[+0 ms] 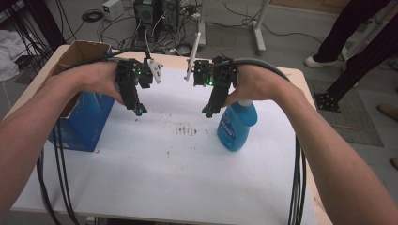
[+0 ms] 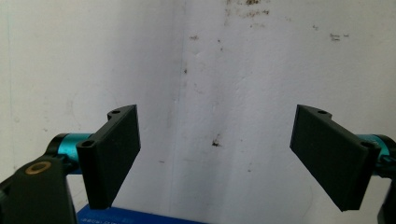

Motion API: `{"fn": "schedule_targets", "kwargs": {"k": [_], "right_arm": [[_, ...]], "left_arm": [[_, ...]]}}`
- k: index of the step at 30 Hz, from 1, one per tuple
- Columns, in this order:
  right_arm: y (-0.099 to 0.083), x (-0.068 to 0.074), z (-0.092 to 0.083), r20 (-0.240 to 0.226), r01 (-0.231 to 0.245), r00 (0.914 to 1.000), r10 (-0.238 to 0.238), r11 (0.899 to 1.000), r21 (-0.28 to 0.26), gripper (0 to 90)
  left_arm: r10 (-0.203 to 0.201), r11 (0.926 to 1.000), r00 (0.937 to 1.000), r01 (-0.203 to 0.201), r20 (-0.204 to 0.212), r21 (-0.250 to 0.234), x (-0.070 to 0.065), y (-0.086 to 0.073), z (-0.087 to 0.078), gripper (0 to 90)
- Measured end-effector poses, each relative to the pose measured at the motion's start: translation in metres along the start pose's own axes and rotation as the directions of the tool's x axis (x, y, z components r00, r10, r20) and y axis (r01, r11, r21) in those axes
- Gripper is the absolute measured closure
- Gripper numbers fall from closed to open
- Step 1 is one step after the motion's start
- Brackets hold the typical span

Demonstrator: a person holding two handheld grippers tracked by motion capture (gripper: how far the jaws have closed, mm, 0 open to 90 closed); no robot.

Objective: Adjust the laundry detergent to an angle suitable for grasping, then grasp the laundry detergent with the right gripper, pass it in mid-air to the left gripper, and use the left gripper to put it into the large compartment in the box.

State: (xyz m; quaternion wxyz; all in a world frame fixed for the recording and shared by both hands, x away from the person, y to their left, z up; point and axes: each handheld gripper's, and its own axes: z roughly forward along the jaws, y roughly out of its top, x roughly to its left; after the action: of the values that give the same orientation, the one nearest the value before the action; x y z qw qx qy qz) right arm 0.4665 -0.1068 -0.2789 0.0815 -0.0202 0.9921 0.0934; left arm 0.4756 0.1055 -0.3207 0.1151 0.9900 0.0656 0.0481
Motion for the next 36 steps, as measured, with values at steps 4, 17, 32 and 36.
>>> {"fn": "schedule_targets", "kwargs": {"k": [4, 17, 32, 36], "right_arm": [[-0.0023, 0.0003, -0.0008, -0.003, 0.0, 1.0, 0.0, 1.0, 0.007, 13.3], [-0.0033, 0.0024, -0.0021, 0.006, 0.006, 1.0, -0.006, 1.0, -0.006, 13.2], [-0.0059, 0.0045, -0.0053, 0.006, -0.006, 1.0, 0.006, 1.0, -0.021, 13.2], [-0.0048, 0.0062, -0.0085, 0.01, -0.015, 0.9998, 0.015, 1.0, -0.027, 13.2]], "left_arm": [[-0.001, 1.0, 1.0, 0.001, 0.003, 0.001, -0.0011, 0.0008, -0.0006, 16.0], [-0.003, 1.0, 1.0, 0.003, 0.005, 0.009, -0.0039, 0.0044, -0.0014, 16.0], [0.004, 0.9999, 0.9999, -0.004, 0.01, 0.013, -0.0046, 0.009, 0.0016, 16.0], [0.001, 0.9999, 0.9999, -0.002, 0.01, 0.013, -0.0048, 0.0086, 0.0004, 16.0]]}}
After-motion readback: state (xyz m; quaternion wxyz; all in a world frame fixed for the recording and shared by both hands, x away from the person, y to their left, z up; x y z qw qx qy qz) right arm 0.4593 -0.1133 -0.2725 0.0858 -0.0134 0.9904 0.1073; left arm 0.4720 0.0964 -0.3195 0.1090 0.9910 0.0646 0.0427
